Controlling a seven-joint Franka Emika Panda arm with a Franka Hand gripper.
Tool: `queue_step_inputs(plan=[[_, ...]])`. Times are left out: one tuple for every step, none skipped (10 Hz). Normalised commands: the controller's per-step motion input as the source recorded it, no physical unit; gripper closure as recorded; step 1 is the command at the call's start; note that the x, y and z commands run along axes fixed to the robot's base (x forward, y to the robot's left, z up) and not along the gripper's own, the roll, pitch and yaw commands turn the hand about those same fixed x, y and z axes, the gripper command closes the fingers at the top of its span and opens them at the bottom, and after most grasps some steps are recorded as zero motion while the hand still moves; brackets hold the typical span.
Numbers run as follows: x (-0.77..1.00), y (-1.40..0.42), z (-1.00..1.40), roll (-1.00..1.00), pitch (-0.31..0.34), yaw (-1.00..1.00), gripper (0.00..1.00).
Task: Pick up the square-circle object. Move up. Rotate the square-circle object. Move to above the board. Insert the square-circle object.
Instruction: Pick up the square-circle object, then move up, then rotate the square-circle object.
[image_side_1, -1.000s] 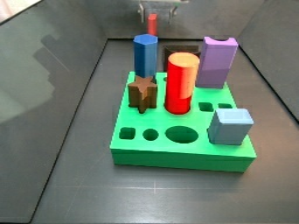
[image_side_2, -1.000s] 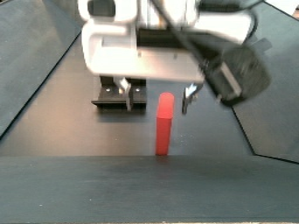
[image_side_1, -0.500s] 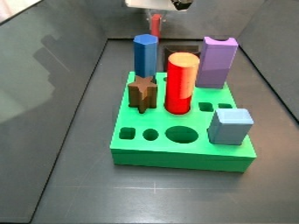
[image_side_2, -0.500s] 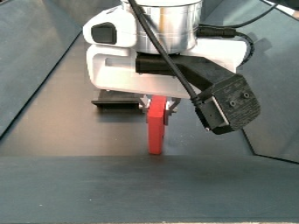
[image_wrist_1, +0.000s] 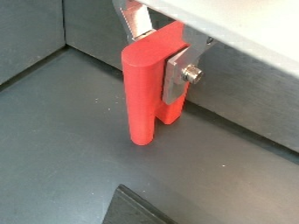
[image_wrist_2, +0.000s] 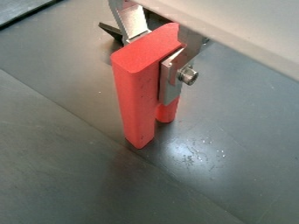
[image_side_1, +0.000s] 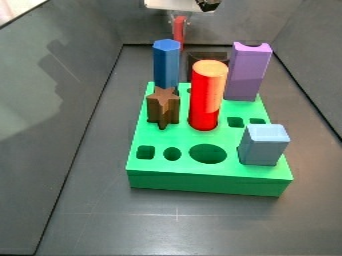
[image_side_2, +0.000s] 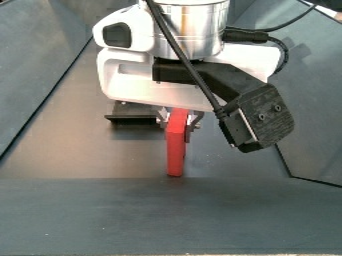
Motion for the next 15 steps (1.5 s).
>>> queue_step_inputs(plan=[[0.0,0.0,0.0,0.0,0.0,0.0,1.0],[0.0,0.0,0.0,0.0,0.0,0.0,1.0],[0.0,0.0,0.0,0.0,0.0,0.0,1.0],[0.0,0.0,0.0,0.0,0.0,0.0,1.0],[0.0,0.0,0.0,0.0,0.0,0.0,1.0],[0.0,0.0,0.83,0.0,0.0,0.0,1.0],[-0.04,0.01,0.83,0.0,0.006,0.02,1.0],[-0.05,0.0,0.75,0.0,0.006,0.02,1.0],[-0.05,0.0,0.6,0.01,0.004,0.02,1.0],[-0.03,0.0,0.37,0.02,0.017,0.01,1.0],[-0.03,0.0,0.19,0.02,0.029,0.0,1.0],[-0.5,-1.0,0.73,0.0,0.0,0.0,1.0],[-0.5,-1.0,0.74,0.01,-0.009,0.0,1.0],[-0.5,-1.0,0.76,0.04,-0.036,0.01,1.0],[-0.5,-1.0,0.76,0.05,-0.03,0.01,1.0]])
